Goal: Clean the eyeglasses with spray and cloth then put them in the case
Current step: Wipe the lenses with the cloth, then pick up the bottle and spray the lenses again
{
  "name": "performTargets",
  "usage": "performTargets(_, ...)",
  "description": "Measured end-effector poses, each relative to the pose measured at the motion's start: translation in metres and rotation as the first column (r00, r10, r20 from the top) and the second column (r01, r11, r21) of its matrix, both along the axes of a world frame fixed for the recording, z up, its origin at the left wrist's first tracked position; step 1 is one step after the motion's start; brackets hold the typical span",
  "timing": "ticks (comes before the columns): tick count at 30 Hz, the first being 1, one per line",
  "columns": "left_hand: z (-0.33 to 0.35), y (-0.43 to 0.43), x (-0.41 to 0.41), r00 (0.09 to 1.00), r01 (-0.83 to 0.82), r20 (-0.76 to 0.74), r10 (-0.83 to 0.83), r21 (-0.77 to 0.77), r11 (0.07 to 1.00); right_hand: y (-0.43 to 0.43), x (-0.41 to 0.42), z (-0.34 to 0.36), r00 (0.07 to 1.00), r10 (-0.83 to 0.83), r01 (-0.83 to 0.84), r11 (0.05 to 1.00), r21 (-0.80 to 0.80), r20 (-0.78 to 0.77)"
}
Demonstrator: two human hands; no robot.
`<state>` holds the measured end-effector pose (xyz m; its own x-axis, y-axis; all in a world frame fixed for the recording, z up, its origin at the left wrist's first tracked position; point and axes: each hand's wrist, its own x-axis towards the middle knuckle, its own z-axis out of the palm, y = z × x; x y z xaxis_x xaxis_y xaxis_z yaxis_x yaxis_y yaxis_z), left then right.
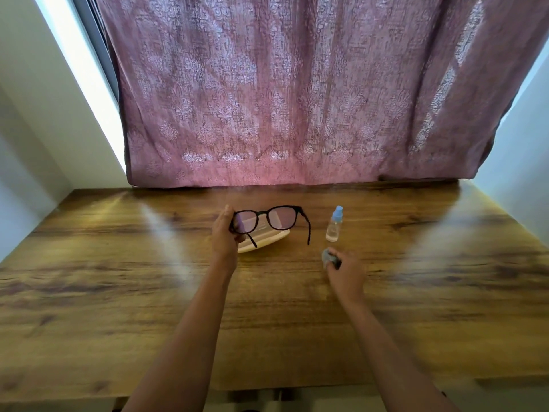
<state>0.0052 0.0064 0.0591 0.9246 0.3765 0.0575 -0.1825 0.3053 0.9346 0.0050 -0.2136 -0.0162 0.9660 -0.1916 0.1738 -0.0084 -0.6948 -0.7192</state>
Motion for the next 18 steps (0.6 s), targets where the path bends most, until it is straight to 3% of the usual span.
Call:
performTargets(3,-0.002,0.001,-0.002,1.0,-0.008,-0.029,0.004,-0.137,0.991,-0.002,-0.005,-0.021,0.979,0.109,-0.136,0.98,-0.149,-0.173)
performTargets(6,-0.005,0.005,-0.002,0.999,0.002,-0.032,-0.009,-0.206,0.979,-0.001,-0.008,-0.019,0.986,0.101,-0.117,0.986,-0.116,-0.133)
performTargets(9,-0.005,0.005,0.001,0.999,0.016,-0.027,-0.024,-0.25,0.968,0.005,-0.007,0.007,0.996,0.088,-0.083,0.981,0.178,-0.023)
performTargets(12,-0.002,0.001,0.004,0.998,0.044,-0.03,-0.056,-0.316,0.948,0.011,-0.004,0.039,0.976,0.216,-0.18,0.856,0.485,-0.019)
performTargets(16,-0.006,0.005,0.008,0.989,0.137,0.002,-0.147,-0.375,0.917,0.011,-0.003,0.061,0.92,0.387,-0.331,0.685,0.649,0.061)
performTargets(18,-0.008,0.01,0.009,0.979,0.192,0.011,-0.202,-0.36,0.913,0.008,-0.003,0.07,0.916,0.385,-0.358,0.669,0.651,0.108)
